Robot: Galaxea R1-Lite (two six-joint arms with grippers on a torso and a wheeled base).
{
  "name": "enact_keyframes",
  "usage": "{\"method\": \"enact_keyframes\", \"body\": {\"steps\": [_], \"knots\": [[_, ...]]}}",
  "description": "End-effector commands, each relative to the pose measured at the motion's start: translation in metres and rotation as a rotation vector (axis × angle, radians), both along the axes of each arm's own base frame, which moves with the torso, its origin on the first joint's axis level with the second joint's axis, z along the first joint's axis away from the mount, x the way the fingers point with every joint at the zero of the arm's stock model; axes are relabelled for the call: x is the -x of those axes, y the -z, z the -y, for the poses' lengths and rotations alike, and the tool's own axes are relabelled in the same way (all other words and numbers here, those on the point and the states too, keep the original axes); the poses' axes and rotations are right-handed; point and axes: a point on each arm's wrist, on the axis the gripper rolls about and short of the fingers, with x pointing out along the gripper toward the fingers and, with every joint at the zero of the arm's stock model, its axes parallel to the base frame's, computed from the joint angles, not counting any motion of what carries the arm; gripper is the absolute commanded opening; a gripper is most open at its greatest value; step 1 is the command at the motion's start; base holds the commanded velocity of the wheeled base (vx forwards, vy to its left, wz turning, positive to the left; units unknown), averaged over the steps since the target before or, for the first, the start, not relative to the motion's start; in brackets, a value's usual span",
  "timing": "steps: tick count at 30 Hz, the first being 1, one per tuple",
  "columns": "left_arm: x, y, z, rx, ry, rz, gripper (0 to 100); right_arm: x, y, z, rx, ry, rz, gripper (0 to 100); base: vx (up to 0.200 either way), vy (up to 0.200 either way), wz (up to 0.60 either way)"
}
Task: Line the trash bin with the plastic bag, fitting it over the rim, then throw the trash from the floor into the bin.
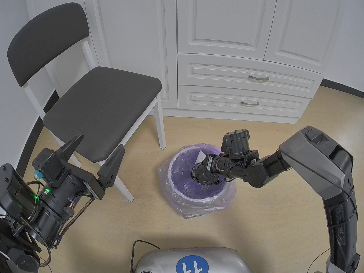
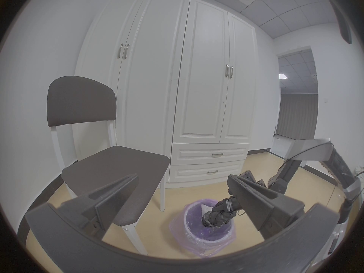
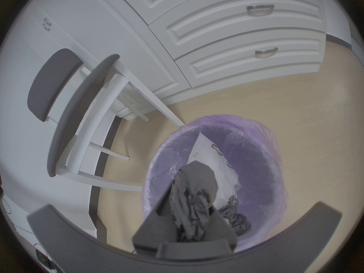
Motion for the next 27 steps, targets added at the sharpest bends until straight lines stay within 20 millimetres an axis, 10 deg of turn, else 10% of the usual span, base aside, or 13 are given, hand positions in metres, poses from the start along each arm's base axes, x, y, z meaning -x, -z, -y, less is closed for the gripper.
{"method": "enact_keyframes", "body": {"steps": [1, 11, 27], "knots": [[-0.001, 0.001, 0.001, -0.004, 0.000, -0.006, 100, -0.012, 0.037, -0.006, 0.002, 0.017, -0.045, 0, 0.000, 0.000, 0.00], [-0.001, 0.003, 0.001, -0.007, -0.002, -0.011, 100, -0.027, 0.072, -0.014, -0.017, 0.033, -0.053, 0, 0.000, 0.000, 0.00], [-0.001, 0.002, 0.001, -0.005, 0.000, -0.008, 100, -0.035, 0.066, -0.018, -0.136, 0.050, 0.083, 0, 0.000, 0.000, 0.00]]}}
